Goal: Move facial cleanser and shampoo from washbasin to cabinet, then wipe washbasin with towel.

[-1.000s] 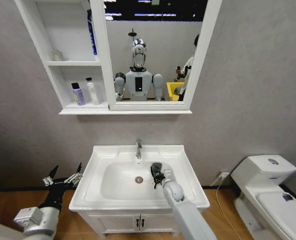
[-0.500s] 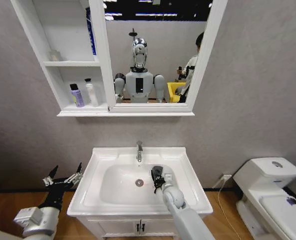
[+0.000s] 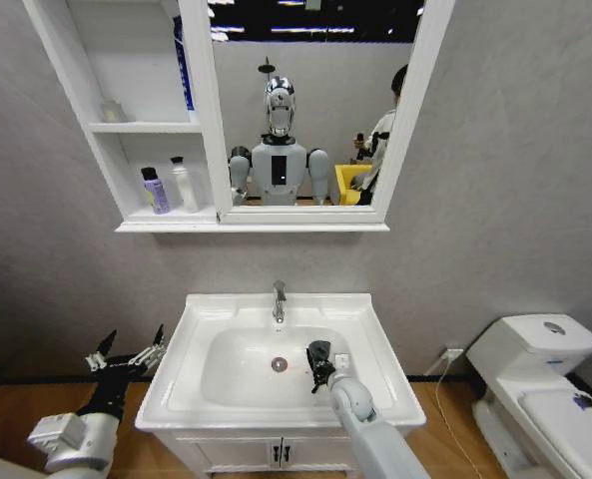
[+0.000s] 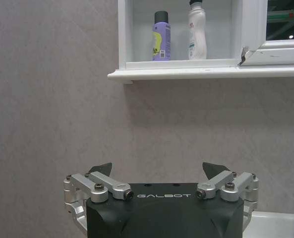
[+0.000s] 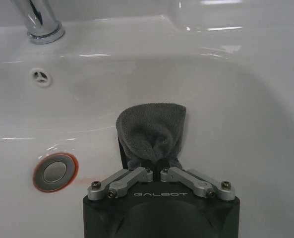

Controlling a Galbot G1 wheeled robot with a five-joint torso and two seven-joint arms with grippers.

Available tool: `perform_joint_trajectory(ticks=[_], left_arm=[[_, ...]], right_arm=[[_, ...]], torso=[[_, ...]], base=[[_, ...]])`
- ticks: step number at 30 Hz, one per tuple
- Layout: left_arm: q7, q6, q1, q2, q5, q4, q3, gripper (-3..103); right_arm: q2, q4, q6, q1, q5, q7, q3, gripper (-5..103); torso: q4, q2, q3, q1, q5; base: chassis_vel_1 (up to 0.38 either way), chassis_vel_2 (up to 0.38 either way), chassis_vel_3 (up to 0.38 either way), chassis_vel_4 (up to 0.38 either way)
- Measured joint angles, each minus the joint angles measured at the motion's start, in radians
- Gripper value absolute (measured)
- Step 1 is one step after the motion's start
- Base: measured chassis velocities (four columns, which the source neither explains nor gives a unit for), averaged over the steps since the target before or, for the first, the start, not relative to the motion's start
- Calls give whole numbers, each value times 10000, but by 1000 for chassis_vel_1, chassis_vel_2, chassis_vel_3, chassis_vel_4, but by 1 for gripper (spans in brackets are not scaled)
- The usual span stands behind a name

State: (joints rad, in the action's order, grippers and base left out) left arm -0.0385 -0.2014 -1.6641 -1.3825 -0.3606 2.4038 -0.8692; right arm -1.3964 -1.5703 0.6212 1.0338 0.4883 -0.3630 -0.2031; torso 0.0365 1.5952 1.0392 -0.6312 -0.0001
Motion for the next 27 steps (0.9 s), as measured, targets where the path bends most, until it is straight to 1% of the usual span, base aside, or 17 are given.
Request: perform_joint_trajectory(ticks=[5, 9, 11, 12, 14, 15, 17, 23, 27], left_arm=[[0, 1, 0, 0, 0, 0, 0, 100], [0, 1, 0, 0, 0, 0, 0, 100], [0, 0, 0, 0, 0, 0, 0, 100], [0, 0, 0, 0, 0, 0, 0, 100], [0, 0, 0, 0, 0, 0, 0, 100], [0, 0, 0, 0, 0, 0, 0, 100], [0, 0, 0, 0, 0, 0, 0, 100], [1, 0, 0, 0, 0, 0, 0, 100], [0, 0, 0, 0, 0, 0, 0, 100]], right_arm=[[-397, 733, -95, -356, 22, 471, 314, 2], [-564, 1077, -121, -580, 58, 756, 439, 2], [-810, 1508, -237, -887, 223, 1198, 523, 2], [-810, 1508, -237, -887, 223, 1198, 523, 2], [-1063, 1852, -526, -1046, 250, 1853, 461, 2], [-1063, 1852, -526, -1046, 250, 1853, 461, 2], [-1251, 2113, -729, -1137, 233, 2339, 368, 2], [-1425, 2391, -844, -1192, 273, 2435, 128, 2], [-1202, 2138, -872, -1030, 335, 2278, -115, 2]], torso=[[1, 0, -1, 0, 0], [0, 0, 0, 0, 0], [0, 0, 1, -1, -1], [0, 0, 1, -1, -1], [2, 0, 2, -2, 1], [2, 0, 2, -2, 1], [1, 0, 1, -2, 0], [2, -1, 1, -2, 1], [3, -1, 1, -2, 1]], base=[[0, 0, 0, 0], [0, 0, 0, 0], [0, 0, 0, 0], [0, 0, 0, 0], [0, 0, 0, 0], [0, 0, 0, 0], [0, 0, 0, 0], [0, 0, 0, 0], [0, 0, 0, 0]])
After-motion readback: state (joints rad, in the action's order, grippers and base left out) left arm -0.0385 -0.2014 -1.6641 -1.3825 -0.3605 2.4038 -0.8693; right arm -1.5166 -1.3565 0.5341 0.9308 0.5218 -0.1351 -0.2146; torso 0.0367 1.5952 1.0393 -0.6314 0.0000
